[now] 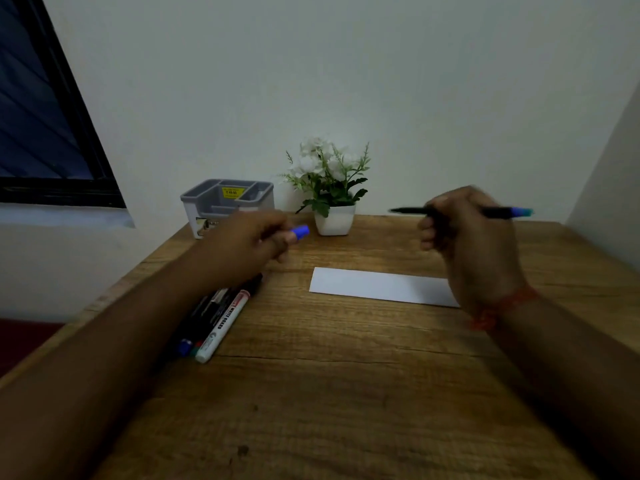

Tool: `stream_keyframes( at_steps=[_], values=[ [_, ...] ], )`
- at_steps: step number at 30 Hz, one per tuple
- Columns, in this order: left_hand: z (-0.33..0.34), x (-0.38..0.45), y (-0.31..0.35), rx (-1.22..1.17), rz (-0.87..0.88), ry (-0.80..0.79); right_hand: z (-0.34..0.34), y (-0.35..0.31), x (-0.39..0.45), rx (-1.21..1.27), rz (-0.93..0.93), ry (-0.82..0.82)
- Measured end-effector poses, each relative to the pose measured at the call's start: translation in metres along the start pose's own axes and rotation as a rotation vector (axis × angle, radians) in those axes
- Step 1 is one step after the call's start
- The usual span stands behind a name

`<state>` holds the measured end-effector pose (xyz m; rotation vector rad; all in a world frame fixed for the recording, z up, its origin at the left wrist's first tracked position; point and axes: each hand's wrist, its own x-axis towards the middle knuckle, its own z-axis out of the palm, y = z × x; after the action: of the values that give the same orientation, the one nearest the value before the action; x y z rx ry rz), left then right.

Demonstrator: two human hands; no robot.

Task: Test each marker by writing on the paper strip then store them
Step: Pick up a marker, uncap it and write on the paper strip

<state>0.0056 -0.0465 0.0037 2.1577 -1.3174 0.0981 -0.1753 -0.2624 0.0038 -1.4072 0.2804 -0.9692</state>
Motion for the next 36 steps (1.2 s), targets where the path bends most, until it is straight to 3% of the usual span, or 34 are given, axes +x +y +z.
stream_keyframes(
  at_steps=[3,6,10,18,24,30,36],
  values=[
    [0.019,0.005,-0.001,0.184,-0.001,-0.044,0.015,0.027,-0.013,-0.287,0.139,-0.069],
    [0.024,0.009,-0.009,0.239,-0.04,-0.029,0.026,0.038,-0.021,-0.365,0.168,-0.128],
    [0.034,0.01,-0.006,0.308,-0.074,-0.033,0.024,0.037,-0.018,-0.313,0.249,-0.239],
    [0.046,0.008,0.006,0.355,-0.126,-0.152,0.0,0.036,-0.002,-0.251,0.307,-0.612],
    [0.045,0.001,0.005,0.312,-0.002,-0.337,-0.011,0.037,0.004,-0.206,0.32,-0.74],
    [0.053,-0.004,0.012,0.404,-0.003,-0.464,-0.01,0.035,0.002,-0.149,0.346,-0.708],
    [0.068,-0.006,0.026,0.461,-0.01,-0.464,0.009,0.023,-0.003,-0.017,0.376,-0.492]
  ],
)
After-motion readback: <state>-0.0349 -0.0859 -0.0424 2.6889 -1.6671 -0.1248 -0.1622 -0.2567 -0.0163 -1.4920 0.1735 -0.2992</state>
